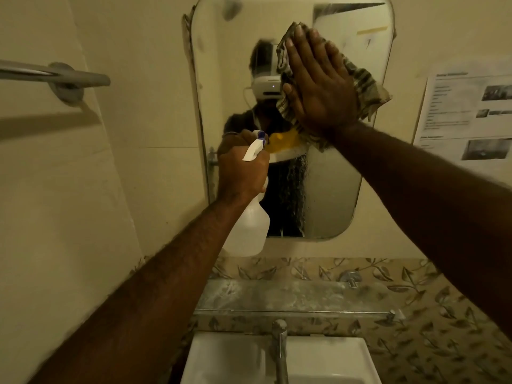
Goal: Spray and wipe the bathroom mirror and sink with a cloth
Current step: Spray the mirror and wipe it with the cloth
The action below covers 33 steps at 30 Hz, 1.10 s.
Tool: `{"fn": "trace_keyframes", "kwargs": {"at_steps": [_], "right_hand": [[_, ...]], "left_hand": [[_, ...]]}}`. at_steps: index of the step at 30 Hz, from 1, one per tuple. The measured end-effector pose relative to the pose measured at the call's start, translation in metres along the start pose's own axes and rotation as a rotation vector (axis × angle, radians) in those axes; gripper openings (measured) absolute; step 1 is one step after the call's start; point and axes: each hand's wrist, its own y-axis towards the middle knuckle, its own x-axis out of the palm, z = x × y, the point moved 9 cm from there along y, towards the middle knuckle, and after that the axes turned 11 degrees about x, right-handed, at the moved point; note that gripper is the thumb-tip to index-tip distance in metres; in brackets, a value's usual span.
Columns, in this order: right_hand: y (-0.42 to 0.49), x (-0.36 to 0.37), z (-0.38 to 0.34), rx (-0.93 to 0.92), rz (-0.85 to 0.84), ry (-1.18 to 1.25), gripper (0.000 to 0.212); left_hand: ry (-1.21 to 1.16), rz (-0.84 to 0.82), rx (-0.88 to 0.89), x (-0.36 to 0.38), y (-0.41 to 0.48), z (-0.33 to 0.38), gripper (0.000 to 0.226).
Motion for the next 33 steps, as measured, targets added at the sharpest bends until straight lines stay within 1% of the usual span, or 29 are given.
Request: {"fn": "trace_keyframes", "kwargs": {"at_steps": [5, 7, 10, 15, 19, 24, 29, 33], "right_hand": [[-0.044, 0.016, -0.013, -0.034, -0.023, 0.007, 0.061], [-0.062, 0.021, -0.017, -0.031, -0.027, 0.011, 0.060], [-0.091, 0.031, -0.024, -0.034, -0.031, 0.031, 0.060], [-0.142, 0.045, -0.041, -0.105, -0.022, 0.049, 0.059], [-0.173, 0.051, -0.052, -0.132, -0.039, 0.087, 0.060], [-0.214, 0.060, -0.070, -0.272, -0.076, 0.142, 0.059], [-0.255, 0.073, -0.078, -0.380, -0.129, 0.172, 0.055], [-0.281, 0.075, -0.073, -0.426, -0.124, 0.203, 0.057]], "left_hand": [[-0.029, -0.032, -0.065, 0.008, -0.015, -0.020, 0.023], [-0.036, -0.039, -0.086, 0.009, -0.022, -0.027, 0.020], [-0.010, -0.039, -0.101, 0.007, -0.028, -0.041, 0.020], [0.038, -0.061, -0.134, 0.005, -0.041, -0.059, 0.026], [0.045, -0.069, -0.175, 0.005, -0.052, -0.071, 0.026], [0.068, -0.081, -0.207, 0.007, -0.063, -0.081, 0.026], [0.053, -0.087, -0.241, 0.016, -0.074, -0.084, 0.020], [0.047, -0.115, -0.248, 0.028, -0.081, -0.082, 0.015]]}}
